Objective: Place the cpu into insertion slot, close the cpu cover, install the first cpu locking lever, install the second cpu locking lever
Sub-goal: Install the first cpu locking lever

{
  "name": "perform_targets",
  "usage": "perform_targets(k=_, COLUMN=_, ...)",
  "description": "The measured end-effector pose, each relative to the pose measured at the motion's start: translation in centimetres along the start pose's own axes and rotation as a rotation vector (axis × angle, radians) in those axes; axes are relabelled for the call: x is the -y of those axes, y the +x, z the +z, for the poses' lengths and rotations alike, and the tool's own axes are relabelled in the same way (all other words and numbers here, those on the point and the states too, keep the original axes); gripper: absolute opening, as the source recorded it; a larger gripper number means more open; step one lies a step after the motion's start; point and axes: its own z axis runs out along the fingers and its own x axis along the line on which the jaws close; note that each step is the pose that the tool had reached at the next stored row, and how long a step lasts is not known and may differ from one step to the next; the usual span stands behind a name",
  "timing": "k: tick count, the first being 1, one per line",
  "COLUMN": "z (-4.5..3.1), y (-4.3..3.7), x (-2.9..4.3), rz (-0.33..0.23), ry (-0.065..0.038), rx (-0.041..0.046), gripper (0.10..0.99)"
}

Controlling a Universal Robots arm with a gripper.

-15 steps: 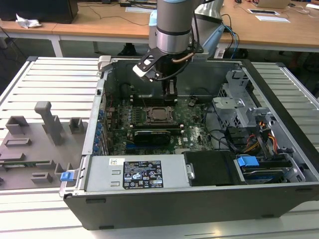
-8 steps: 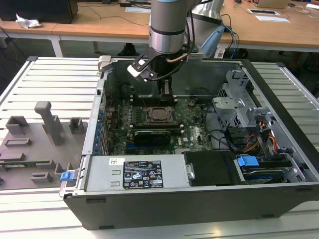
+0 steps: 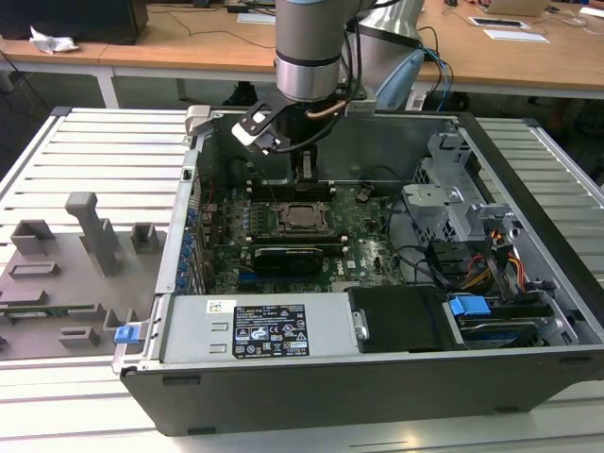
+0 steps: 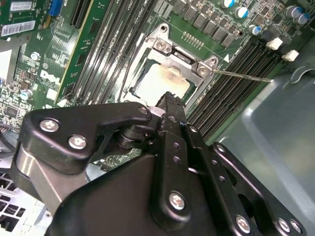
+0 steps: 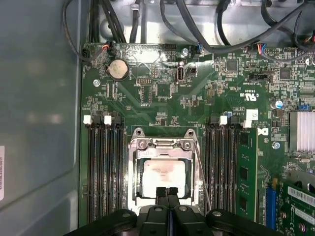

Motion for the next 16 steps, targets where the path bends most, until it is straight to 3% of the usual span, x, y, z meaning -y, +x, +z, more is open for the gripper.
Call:
perform_targets(k=1, z=0.0, y=-0.03, x=0.06, rz=-0.002, ry=0.0, rx=-0.0001, gripper=0.106)
perform_targets(k=10, z=0.01, y=-0.03, x=0.06, rz=-0.196, ry=0.0, rx=-0.0062, gripper=0.106)
perform_targets(k=16, z=0.01, y=-0.03, x=0.06, rz=-0.279, ry=0.0, rx=-0.0088, gripper=0.106)
